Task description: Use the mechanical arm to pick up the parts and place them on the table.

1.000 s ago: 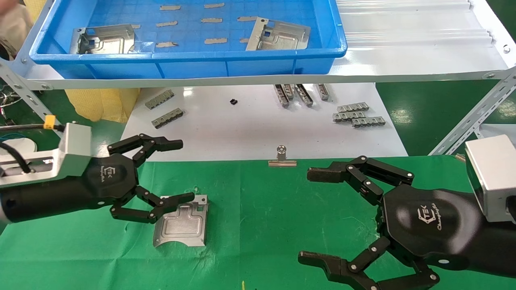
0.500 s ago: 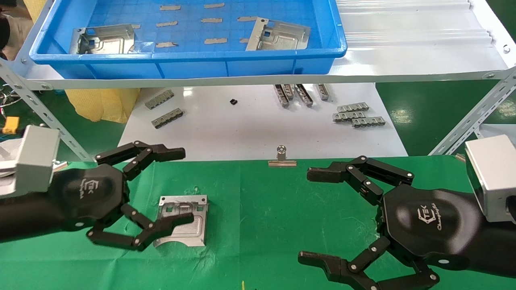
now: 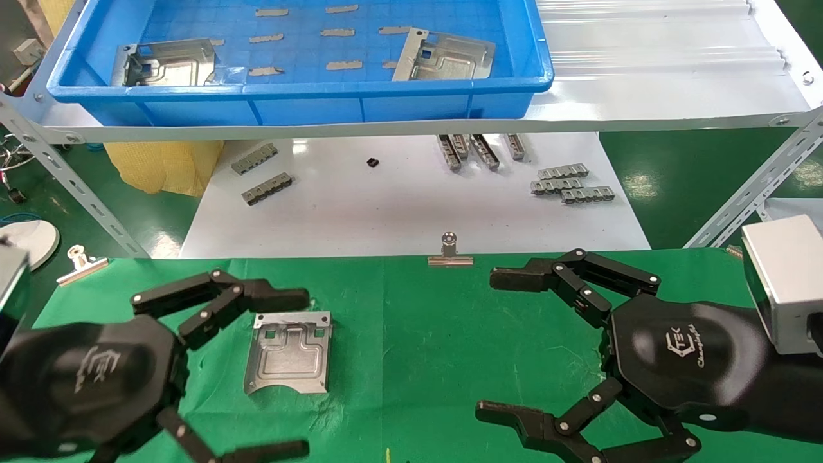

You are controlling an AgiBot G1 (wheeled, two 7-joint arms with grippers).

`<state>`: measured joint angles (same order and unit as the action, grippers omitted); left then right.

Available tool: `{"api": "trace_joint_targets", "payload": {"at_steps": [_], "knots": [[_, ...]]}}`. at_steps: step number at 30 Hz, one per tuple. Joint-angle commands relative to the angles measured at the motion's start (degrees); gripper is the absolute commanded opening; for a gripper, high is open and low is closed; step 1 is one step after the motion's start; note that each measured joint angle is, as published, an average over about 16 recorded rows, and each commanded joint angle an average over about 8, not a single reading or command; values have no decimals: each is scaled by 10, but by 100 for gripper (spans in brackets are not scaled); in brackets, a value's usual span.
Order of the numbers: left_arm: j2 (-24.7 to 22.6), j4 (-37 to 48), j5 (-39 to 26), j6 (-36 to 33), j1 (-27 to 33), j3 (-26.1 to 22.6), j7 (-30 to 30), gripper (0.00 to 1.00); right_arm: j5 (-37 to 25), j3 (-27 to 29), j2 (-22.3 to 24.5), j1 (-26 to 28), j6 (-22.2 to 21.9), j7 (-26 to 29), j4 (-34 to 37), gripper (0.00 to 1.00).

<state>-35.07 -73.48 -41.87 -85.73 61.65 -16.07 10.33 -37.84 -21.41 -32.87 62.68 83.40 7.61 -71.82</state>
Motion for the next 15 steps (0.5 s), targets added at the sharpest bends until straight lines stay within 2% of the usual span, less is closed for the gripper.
{"api": "trace_joint_targets", "payload": {"at_steps": [1,15], "knots": [[5,-18,6,1,-8,6,11,100,0,0,0,0,0,0,0,100],[3,-10,3,1,-5,4,7,100,0,0,0,0,0,0,0,100]]}}
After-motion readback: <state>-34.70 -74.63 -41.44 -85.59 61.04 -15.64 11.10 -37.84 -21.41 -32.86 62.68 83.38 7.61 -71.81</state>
